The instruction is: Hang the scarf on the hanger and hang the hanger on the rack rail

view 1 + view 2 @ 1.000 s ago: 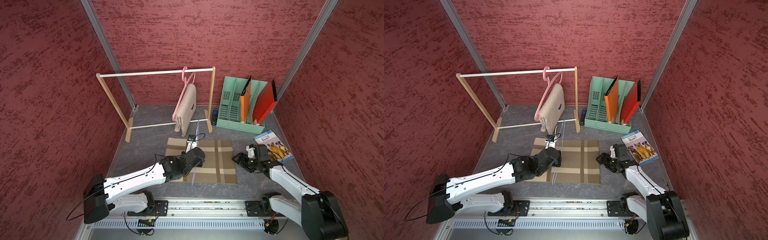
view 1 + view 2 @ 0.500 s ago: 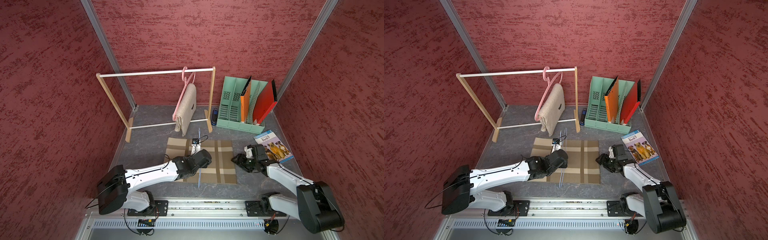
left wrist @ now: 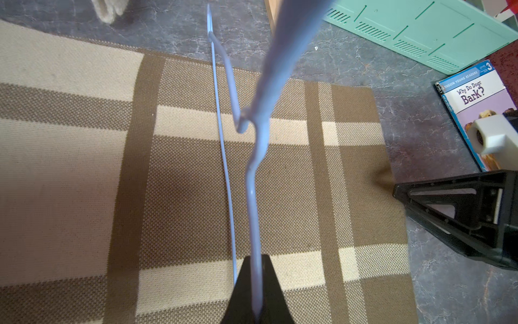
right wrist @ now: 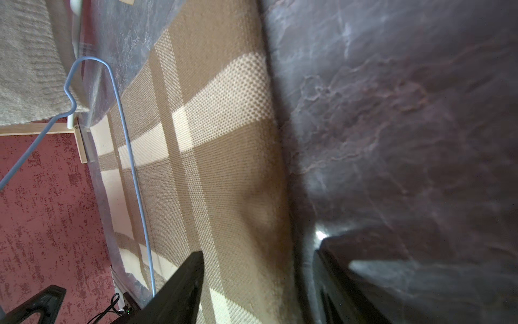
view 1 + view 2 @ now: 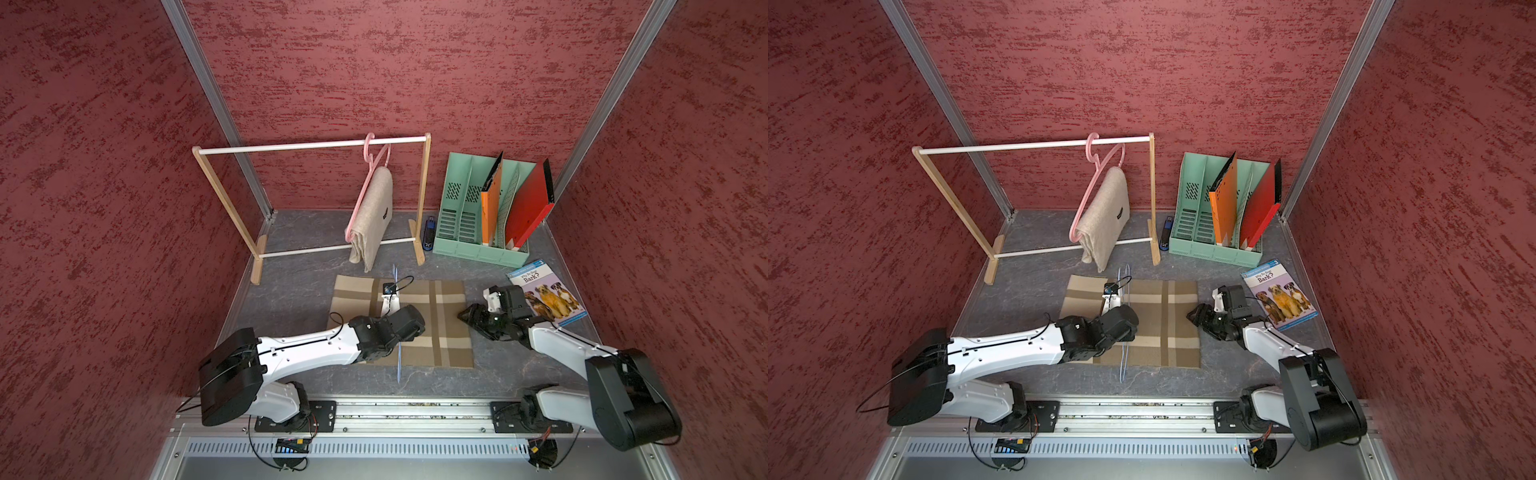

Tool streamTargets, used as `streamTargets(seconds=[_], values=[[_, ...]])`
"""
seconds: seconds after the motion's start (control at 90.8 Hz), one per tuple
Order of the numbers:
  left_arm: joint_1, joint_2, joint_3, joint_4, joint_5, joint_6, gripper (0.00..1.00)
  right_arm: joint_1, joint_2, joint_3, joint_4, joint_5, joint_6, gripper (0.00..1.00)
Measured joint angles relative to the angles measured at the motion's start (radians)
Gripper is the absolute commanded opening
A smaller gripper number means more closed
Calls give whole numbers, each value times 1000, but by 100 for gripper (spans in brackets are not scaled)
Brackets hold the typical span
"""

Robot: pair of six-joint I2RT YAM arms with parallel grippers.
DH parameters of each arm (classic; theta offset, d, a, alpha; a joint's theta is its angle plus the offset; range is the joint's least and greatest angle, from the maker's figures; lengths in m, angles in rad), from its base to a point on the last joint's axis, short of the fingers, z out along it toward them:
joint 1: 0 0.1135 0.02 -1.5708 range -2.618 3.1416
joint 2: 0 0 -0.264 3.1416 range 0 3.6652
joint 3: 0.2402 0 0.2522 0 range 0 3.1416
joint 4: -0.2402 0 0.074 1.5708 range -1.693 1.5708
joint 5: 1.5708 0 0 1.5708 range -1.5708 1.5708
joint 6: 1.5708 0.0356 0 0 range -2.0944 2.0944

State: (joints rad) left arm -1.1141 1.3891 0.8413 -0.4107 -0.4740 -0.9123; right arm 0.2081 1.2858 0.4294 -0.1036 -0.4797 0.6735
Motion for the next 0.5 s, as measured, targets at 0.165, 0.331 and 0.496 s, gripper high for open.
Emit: streamTargets(seconds=[0.165,0.331,0.496], values=[[-21,0,-6,-7,-6,-22,0,3,21,11,8,-9,-2,66],[-31,0,-23,-6,-23,-26,0,4,33,14,14,-20,-5,58],[-27,0,-57,33,-29,-23,0,5,43,10,11,-56,-14,44]])
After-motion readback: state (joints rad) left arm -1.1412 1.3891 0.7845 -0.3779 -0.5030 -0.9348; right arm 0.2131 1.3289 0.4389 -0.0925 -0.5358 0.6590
